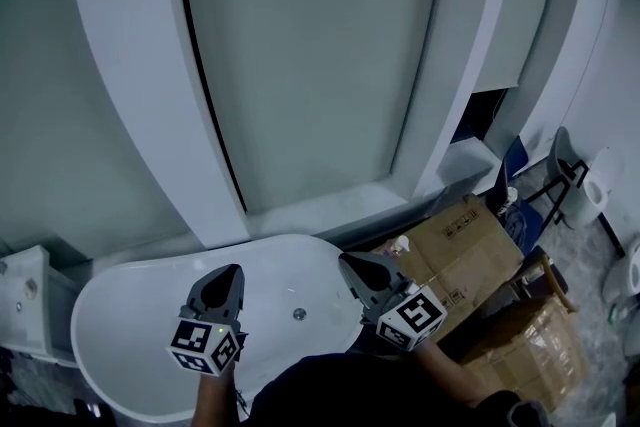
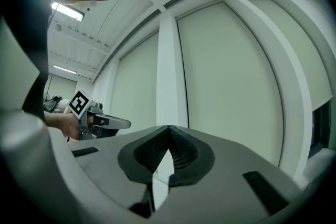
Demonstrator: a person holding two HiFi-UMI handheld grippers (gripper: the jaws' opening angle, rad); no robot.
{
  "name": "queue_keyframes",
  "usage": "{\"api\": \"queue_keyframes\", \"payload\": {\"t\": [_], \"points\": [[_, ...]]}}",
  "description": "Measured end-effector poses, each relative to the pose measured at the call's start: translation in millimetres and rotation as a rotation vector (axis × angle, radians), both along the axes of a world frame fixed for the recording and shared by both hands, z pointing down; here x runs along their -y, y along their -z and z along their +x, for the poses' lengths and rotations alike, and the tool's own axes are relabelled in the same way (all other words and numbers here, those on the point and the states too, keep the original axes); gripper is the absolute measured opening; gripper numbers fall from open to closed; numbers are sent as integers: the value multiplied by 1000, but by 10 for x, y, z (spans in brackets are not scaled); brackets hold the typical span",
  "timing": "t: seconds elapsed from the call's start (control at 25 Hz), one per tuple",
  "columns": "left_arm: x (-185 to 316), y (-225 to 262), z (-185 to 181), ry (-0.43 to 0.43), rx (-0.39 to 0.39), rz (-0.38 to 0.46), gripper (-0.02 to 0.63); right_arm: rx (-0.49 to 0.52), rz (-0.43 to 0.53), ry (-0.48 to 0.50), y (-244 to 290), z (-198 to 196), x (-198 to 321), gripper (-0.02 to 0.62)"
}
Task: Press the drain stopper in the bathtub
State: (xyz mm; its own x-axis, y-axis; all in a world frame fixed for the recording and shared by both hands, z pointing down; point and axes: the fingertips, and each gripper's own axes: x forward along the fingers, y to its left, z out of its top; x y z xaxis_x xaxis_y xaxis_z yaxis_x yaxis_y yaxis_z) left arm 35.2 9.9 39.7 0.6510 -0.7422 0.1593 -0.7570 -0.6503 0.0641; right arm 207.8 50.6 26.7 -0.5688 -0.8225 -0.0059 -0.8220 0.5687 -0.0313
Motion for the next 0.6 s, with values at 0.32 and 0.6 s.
{"api": "queue_keyframes", "payload": {"t": [0.32,0.6], "points": [[-63,-40,141,-22,8,-6,11,19,0,-25,-37,140,-78,11],[-55,-42,302,-40,14,-2,11,28,4,-32,-43,256,-81,11]]}}
